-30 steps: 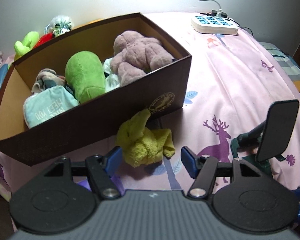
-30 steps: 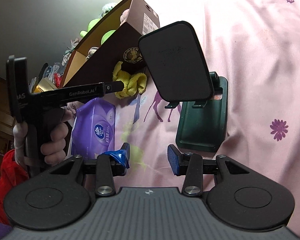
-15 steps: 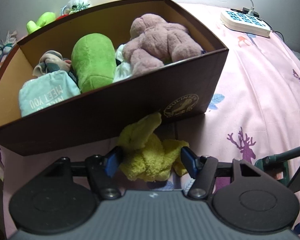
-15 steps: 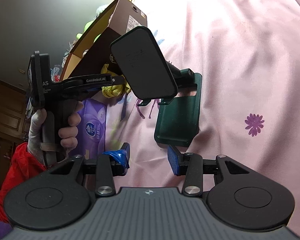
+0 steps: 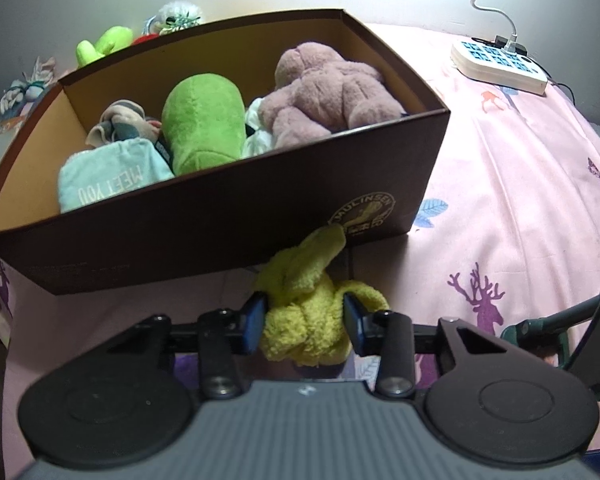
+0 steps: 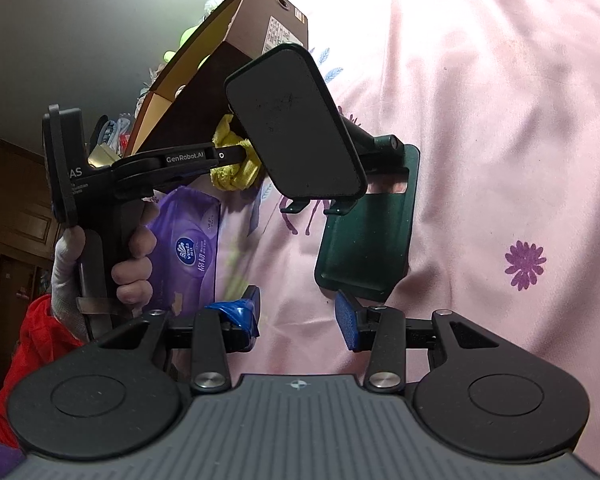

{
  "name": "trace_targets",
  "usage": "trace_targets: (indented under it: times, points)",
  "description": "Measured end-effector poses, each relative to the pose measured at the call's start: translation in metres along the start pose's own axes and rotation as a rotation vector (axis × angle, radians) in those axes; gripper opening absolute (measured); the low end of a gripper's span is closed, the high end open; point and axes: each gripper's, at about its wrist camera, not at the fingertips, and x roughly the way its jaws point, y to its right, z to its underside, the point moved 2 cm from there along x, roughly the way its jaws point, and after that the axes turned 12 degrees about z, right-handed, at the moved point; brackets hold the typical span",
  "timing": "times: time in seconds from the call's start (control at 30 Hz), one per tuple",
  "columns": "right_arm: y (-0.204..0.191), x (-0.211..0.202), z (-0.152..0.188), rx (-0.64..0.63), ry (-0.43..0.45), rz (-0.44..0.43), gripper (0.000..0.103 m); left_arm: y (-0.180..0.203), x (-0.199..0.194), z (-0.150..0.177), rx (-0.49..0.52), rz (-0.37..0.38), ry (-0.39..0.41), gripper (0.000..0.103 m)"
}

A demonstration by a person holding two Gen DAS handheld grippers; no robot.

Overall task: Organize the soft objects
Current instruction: 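Lift the yellow cloth toy over the brown box with the left gripper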

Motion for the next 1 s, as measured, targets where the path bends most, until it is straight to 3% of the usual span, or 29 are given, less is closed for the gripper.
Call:
trace_targets:
  times: [0.13,0.37,0.63,0.83,1.0]
  points:
    - [-0.006,0.005,-0.001,-0.016,-0.012,-0.008,0.026,0.007,-0.013,0.004,-0.006,0.029,0.012,0.034]
    - [-0.02,0.015,-0.004,-0.036,-0.028,-0.011,0.026,0.019,-0.04,0.016,-0.019,0.086,0.048,0.033]
    - [-0.044,0.023,-0.008,-0.068,-0.034,-0.007,0.026,0.008,-0.087,0.022,-0.017,0.115,0.115,0.033]
    - [-0.059,0.029,-0.006,-0.083,-0.025,-0.003,0.026,-0.014,-0.131,0.005,-0.016,0.126,0.22,0.033]
    - [-0.067,0.028,-0.004,-0.078,-0.005,0.016,0.026,-0.045,-0.143,-0.021,-0.03,0.069,0.287,0.033]
